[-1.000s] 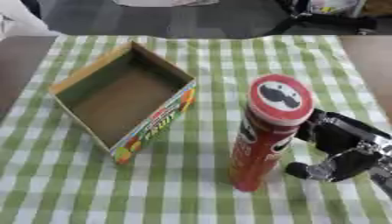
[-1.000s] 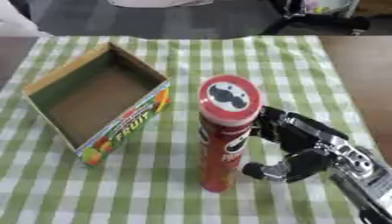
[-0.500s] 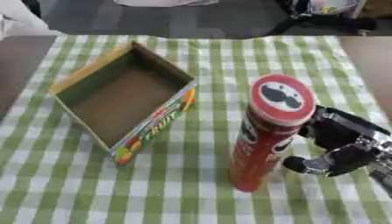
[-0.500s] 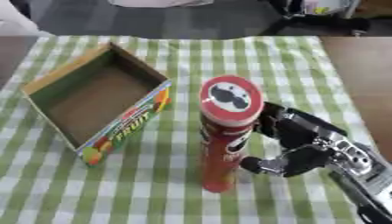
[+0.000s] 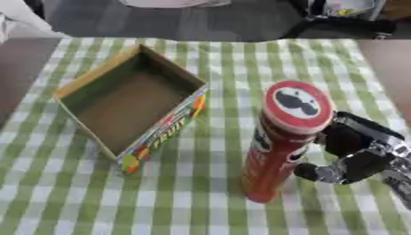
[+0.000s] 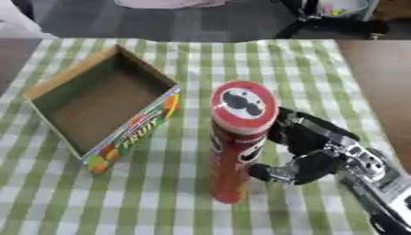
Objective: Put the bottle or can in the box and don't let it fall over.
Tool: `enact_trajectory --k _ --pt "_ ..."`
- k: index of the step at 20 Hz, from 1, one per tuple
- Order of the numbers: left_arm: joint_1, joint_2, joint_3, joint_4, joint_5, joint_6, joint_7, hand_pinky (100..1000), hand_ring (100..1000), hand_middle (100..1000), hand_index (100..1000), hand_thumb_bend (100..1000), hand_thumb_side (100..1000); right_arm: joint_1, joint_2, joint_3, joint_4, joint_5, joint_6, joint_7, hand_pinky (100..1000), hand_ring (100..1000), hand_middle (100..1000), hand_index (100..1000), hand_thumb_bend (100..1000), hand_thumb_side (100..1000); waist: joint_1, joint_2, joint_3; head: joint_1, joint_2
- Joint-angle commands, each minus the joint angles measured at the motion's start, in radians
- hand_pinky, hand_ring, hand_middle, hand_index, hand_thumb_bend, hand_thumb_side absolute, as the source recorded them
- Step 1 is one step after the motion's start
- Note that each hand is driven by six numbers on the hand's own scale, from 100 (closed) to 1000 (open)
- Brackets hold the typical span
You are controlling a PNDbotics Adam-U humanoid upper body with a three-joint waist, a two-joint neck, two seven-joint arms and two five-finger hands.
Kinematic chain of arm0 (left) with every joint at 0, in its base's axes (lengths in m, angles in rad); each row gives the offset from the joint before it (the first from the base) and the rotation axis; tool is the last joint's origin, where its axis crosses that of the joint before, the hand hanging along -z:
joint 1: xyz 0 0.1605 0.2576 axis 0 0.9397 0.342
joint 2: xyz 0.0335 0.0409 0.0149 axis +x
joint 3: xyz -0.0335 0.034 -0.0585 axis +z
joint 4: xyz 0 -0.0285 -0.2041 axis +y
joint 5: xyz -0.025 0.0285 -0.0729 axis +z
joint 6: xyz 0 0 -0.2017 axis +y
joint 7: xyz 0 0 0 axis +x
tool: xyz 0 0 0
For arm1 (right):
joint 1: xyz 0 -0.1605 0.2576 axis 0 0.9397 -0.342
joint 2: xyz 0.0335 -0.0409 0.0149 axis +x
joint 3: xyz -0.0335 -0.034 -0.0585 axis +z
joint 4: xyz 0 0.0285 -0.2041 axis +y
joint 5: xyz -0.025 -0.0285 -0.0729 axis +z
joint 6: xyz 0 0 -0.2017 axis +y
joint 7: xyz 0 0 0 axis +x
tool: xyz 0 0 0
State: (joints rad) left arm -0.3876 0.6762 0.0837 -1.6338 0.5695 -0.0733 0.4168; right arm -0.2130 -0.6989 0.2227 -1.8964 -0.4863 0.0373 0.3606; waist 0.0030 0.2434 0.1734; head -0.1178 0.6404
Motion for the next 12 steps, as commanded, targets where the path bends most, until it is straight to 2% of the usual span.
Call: enact_trajectory --k 1,12 --pt "-0.014 0.021 0.007 -0.014 0.005 -0.001 -0.005 762 920 845 886 610 837 -0.018 -0.011 -0.004 -0.018 -0.014 0.003 0.003 942 985 964 983 506 100 0.001 -0.01 0.002 -0.003 -0.01" --pt "-0.016 0.019 0.006 -0.014 0.006 0.0 -0.007 761 921 846 885 607 837 -0.052 0.013 0.007 -0.003 -0.043 0.007 0.005 941 983 963 983 507 100 -0.001 -0.009 0.004 -0.004 -0.018"
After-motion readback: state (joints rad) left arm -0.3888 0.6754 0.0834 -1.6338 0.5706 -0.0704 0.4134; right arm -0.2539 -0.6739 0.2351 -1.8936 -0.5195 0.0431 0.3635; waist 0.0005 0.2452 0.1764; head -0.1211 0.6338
